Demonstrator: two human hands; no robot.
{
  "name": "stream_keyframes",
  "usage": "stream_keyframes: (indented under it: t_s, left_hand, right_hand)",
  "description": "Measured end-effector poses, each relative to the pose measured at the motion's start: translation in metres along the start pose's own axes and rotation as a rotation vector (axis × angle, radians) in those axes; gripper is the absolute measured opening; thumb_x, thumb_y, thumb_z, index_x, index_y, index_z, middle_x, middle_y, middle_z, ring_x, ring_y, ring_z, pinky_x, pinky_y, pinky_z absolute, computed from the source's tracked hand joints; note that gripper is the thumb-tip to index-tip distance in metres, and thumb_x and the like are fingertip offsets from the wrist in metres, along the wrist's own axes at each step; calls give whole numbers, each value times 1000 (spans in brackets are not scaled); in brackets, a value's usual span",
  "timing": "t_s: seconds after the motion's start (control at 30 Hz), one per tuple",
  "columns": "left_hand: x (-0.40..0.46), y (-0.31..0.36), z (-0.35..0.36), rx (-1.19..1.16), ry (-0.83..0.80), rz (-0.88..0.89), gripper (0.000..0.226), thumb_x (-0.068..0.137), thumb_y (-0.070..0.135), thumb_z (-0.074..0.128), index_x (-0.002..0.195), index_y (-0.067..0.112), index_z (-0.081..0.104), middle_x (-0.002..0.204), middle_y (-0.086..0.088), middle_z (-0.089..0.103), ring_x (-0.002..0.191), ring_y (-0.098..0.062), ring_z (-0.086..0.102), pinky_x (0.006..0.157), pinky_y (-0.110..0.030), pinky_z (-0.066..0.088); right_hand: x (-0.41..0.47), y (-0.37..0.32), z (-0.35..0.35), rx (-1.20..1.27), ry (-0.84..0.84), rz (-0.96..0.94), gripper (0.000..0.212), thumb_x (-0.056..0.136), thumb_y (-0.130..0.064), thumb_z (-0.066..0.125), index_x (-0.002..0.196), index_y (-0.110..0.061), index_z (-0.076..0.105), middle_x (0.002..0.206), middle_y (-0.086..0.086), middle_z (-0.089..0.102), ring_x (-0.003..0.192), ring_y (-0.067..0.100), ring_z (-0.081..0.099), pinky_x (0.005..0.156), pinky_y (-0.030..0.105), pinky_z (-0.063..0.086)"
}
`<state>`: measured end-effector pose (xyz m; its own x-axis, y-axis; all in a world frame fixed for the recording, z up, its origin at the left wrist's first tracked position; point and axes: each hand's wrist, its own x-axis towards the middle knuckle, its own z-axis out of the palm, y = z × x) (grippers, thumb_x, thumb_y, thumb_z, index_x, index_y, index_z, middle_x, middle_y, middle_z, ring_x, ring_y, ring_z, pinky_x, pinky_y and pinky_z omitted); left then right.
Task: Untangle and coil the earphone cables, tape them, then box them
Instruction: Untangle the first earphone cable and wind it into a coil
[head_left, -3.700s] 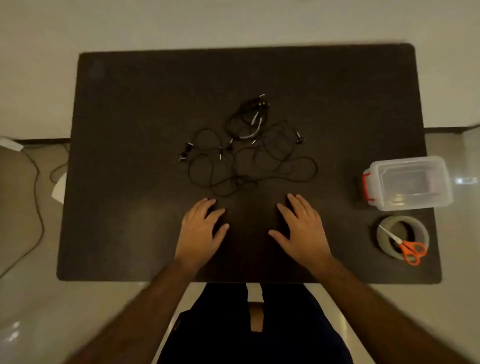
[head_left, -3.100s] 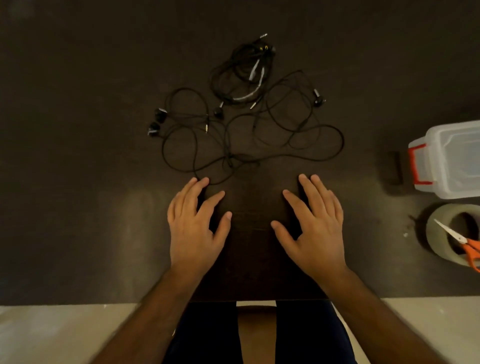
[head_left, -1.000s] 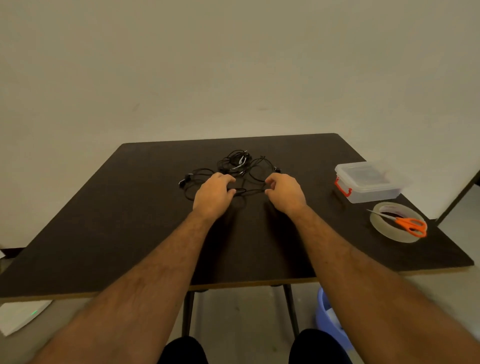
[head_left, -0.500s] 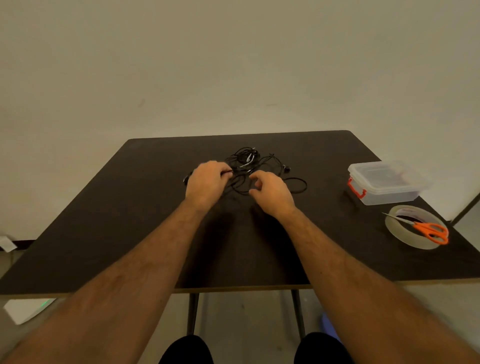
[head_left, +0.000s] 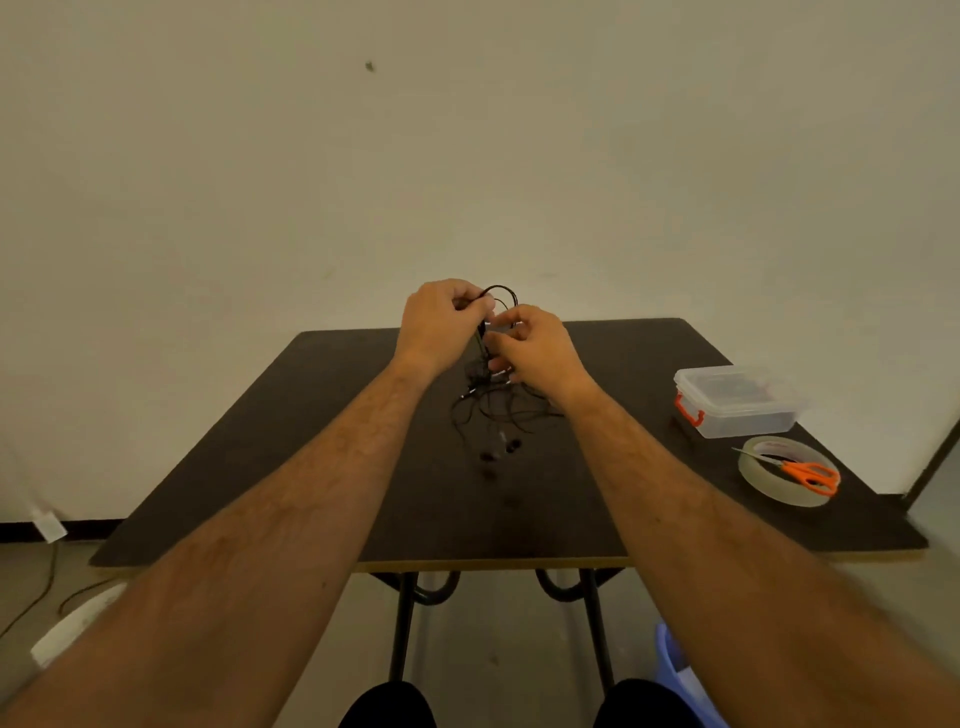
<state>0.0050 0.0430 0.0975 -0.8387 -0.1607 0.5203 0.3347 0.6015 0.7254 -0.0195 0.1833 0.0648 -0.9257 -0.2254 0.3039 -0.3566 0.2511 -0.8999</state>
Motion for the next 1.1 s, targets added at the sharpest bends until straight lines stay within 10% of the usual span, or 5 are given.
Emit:
stream_keyframes:
  t_s: [0.37,0.63,0.83,1.1]
  left_hand:
    - [-36,89,-49,-215,-53,-9,17,91,17,65,78,8,73,82,-3,72,51,10,51,66,-20,39]
    - [-65,139,-79,-179,-143,20,17,90,24,71,96,9,72,88,-2,71,65,-8,60,50,-19,46]
    - [-77,177,-94,-280,-60,39,11,87,12,74,93,6,66,77,-10,72,57,-14,69,51,-26,55]
    - [-95,194,-130,-239,1,-19,9,90,17,58,86,12,64,84,-3,71,72,-14,67,55,-24,48]
  right_hand:
    - [-56,-96,-46,-27,35,-142,28,89,-7,59,116,-10,65,95,13,71,57,11,66,44,24,45]
    - [-97,-158,-71,16,22,-176,20,92,-9,52,97,-13,70,91,5,72,76,16,67,55,26,48]
    - [-119,-193,-88,-131,-353,-123,27,90,-15,69,117,-13,63,101,11,75,86,25,75,78,38,57]
    - [-148,-219,-92,-226,-111,-339,12,91,-11,67,99,-2,69,81,14,72,61,17,69,62,34,57]
